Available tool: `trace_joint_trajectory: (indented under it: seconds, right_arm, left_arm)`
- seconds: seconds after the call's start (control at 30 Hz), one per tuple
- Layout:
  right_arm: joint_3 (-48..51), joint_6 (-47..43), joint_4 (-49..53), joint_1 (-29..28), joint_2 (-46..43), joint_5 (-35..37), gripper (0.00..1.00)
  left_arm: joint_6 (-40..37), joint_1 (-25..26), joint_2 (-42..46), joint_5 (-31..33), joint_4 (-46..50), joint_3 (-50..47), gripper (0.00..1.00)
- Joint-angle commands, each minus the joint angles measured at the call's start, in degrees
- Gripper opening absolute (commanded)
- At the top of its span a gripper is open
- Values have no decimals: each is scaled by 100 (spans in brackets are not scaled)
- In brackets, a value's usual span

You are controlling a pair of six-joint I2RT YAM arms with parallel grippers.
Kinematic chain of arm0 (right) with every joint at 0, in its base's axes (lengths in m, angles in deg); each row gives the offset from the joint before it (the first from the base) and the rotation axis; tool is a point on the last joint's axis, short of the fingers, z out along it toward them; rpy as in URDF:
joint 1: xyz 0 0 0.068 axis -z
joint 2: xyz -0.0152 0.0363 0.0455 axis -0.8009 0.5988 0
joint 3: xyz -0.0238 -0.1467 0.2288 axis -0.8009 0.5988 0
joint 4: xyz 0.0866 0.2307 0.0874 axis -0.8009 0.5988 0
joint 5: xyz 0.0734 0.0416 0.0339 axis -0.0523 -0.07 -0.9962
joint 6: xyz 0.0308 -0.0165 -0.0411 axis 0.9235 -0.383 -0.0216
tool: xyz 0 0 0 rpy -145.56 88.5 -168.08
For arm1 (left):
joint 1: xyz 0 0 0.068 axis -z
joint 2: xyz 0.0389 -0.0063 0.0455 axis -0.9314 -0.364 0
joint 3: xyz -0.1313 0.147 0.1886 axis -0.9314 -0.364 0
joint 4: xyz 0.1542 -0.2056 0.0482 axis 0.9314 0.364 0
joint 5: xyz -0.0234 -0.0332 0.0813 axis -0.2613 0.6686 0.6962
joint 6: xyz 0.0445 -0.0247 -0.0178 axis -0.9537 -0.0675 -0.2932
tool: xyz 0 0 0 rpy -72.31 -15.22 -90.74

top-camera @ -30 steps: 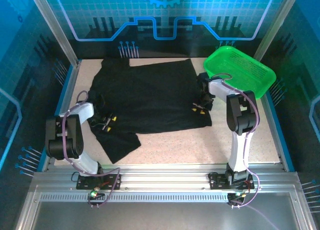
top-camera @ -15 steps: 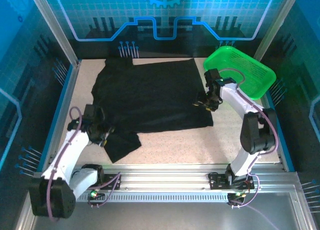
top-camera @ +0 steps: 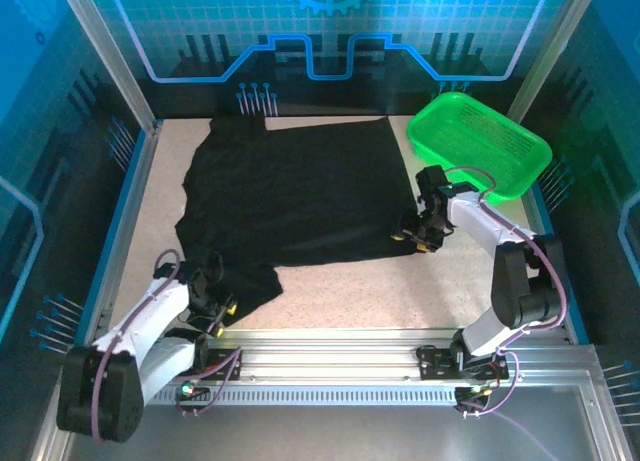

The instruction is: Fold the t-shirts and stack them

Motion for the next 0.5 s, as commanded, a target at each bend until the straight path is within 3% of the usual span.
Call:
trace_joint_trajectory:
  seconds: [0.0, 0.07, 0.17, 0.23, 0.47]
  right_arm:
    - [216, 78, -126, 357, -196, -168, 62]
    - [262, 65, -134, 480, -239, -134, 62]
    - [397, 107, -177, 653, -304, 42, 62]
    - [509, 163, -296, 781, -276, 75, 62]
    - [338, 169, -350, 917, 362, -38, 54]
  left_arm:
    - [56, 112, -376, 71, -547, -91, 43]
    - [40, 112, -383, 264, -702, -46, 35]
    - [115, 119, -279, 395, -693, 50, 10]
    - [94, 122, -147, 501, -392, 159, 0]
    - [86, 128, 613, 587, 327, 282, 0]
